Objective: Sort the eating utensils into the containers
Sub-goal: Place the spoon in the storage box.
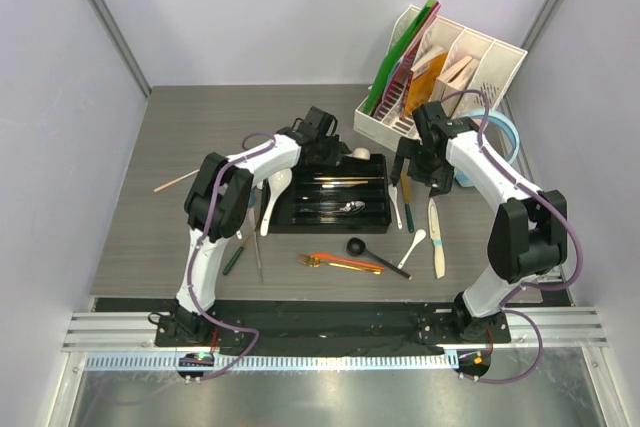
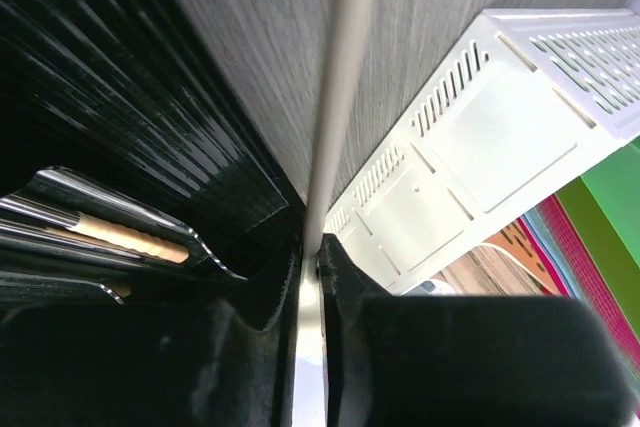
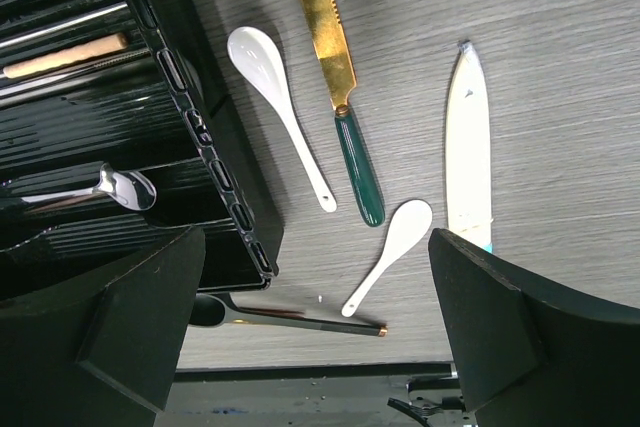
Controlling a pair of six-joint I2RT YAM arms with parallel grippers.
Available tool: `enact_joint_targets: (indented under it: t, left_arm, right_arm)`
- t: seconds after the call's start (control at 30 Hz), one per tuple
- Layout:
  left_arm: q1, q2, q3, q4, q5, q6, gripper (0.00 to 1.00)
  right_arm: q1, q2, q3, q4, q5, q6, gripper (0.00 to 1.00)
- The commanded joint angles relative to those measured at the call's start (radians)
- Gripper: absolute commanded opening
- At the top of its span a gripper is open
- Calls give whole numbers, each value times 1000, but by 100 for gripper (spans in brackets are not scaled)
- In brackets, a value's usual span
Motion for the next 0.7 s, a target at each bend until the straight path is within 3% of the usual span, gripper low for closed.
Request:
enact_joint_targets:
  t: [0.0, 0.67]
  left_arm:
    - [-2, 31, 14, -31, 22, 22, 13]
    - [0, 28, -4, -68, 36, 36, 31]
  right_arm:
    - [-1, 6, 42, 13, -1, -16, 100]
    - [-1, 32, 63, 8, -8, -14, 100]
